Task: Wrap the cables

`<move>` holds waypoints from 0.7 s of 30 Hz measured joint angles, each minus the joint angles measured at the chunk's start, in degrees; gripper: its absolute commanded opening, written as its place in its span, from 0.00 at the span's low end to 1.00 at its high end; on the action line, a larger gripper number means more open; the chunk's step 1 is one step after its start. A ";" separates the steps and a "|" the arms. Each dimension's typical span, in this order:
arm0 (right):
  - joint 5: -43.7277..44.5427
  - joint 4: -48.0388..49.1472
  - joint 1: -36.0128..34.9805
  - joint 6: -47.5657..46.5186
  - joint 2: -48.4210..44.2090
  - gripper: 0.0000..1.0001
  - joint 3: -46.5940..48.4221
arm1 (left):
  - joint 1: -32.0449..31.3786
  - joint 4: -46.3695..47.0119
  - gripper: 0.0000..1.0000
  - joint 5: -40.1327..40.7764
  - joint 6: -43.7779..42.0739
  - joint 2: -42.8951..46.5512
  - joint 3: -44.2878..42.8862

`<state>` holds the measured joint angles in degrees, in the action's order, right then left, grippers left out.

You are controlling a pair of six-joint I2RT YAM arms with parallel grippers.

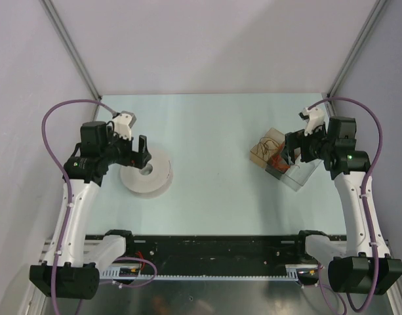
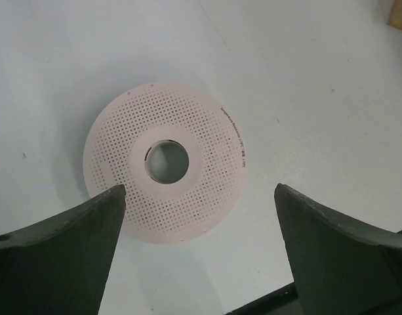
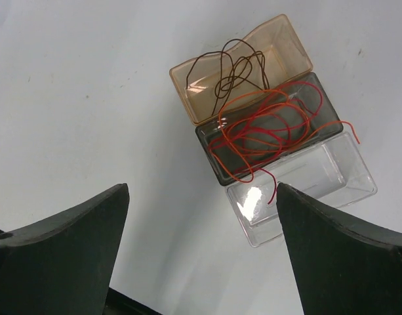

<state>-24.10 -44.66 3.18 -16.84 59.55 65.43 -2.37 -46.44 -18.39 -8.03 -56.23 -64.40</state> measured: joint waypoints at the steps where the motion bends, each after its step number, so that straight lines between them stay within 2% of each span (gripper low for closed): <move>1: -0.24 -0.24 0.00 -0.22 0.00 0.99 0.00 | 0.00 -0.02 0.99 -0.02 -0.22 -0.02 0.00; 5: -1.14 -1.44 0.00 -1.42 0.02 0.99 0.00 | 0.00 -1.31 0.98 0.09 -2.91 -1.64 -0.90; 10: -1.09 -2.82 0.00 -3.02 1.20 0.99 0.00 | 0.00 -2.84 0.85 2.40 -6.80 -7.30 -3.52; 12: -0.68 -3.65 0.00 -3.45 2.27 0.99 0.00 | 0.00 -3.28 0.69 3.93 -8.26 -9.57 -3.65; 16: -0.07 -4.94 -0.07 -4.04 3.72 0.99 -0.02 | 0.00 -4.33 0.19 6.56 -11.45 -13.31 -3.65; 17: 0.11 -5.03 -0.09 -4.22 3.87 0.99 -0.04 | 0.00 -4.39 0.09 6.99 -11.82 -13.99 -3.65; 19: 0.31 -5.25 -0.11 -4.31 4.00 0.99 -0.07 | 0.00 -4.52 0.02 7.89 -13.20 -15.67 -3.65; 21: 0.39 -5.33 -0.11 -4.33 4.00 0.99 -0.07 | 0.00 -4.59 0.01 8.44 -14.51 -17.62 -3.65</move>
<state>-23.70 -50.00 3.07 -21.17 63.55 65.36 -2.37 -51.03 -9.96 -22.55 -73.84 -68.05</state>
